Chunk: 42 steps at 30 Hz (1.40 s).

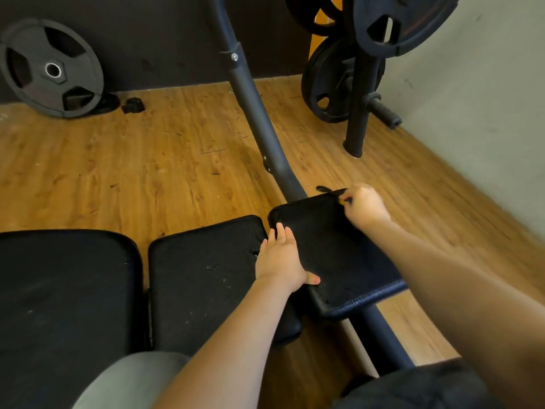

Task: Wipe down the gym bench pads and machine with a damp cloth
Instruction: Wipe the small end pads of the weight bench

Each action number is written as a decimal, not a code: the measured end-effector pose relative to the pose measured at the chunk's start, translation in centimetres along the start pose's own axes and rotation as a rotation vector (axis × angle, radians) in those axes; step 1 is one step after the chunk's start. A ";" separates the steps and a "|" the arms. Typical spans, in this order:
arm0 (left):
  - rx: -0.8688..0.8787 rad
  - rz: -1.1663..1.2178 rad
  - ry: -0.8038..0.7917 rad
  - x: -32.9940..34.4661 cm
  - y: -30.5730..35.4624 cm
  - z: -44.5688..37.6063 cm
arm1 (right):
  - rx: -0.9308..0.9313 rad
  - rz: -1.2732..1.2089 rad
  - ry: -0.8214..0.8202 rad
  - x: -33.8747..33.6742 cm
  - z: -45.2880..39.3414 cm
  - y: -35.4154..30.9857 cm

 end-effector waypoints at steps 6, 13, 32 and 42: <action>-0.015 -0.008 0.014 -0.3 0.1 0.3 | 0.118 0.020 -0.094 -0.8 -0.8 -1.3; -0.089 -0.035 0.050 -0.1 -0.2 1.3 | -0.400 -0.049 -0.155 3.9 5.1 -12.9; -0.077 -0.075 0.026 0.3 -0.4 1.1 | -0.252 -0.263 -0.068 2.3 4.3 -10.7; -0.073 -0.096 0.012 0.4 -0.1 1.6 | -0.062 -0.060 0.000 1.6 3.8 -2.4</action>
Point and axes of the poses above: each hand's wrist, its own z-axis away from the middle knuckle, its own x-axis out of the palm, y = z × x, the point moved 10 cm from there along -z, towards the middle knuckle, and after that the axes turned 4 degrees about x, right-handed, at the moved point
